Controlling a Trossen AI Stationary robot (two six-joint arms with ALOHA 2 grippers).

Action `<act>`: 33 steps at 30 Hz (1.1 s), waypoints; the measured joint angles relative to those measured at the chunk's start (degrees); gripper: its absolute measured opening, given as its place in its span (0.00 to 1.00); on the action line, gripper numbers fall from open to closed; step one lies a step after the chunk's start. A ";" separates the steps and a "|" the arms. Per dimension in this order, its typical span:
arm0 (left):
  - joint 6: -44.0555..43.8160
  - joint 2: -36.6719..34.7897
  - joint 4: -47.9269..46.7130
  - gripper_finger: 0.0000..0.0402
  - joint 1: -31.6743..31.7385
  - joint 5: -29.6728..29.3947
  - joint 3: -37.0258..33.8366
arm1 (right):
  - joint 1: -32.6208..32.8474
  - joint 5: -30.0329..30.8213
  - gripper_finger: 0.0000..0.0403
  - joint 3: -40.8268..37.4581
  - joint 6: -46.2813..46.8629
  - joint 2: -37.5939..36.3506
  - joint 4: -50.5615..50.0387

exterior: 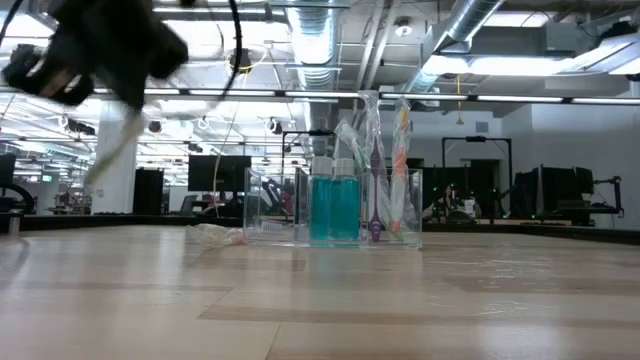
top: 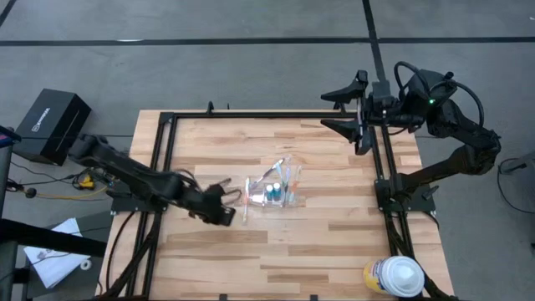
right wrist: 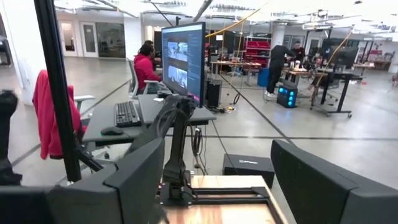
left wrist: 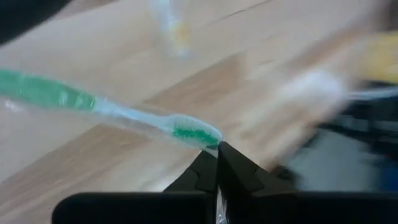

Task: Pick & Place toothbrushing station
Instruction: Put the green toothbrush into the transparent organizer

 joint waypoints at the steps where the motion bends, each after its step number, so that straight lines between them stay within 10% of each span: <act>1: 0.63 -2.50 1.48 0.00 0.16 -1.21 0.00 | 0.00 0.00 0.71 0.00 -0.90 0.00 0.02; 15: 22.32 -22.74 54.51 0.00 9.44 -15.45 -1.27 | -5.01 -0.05 0.71 -0.02 -6.05 0.02 3.67; 33: 31.24 13.13 108.50 0.00 11.77 -12.40 -1.31 | -10.22 -1.25 0.71 -0.02 2.25 0.02 5.86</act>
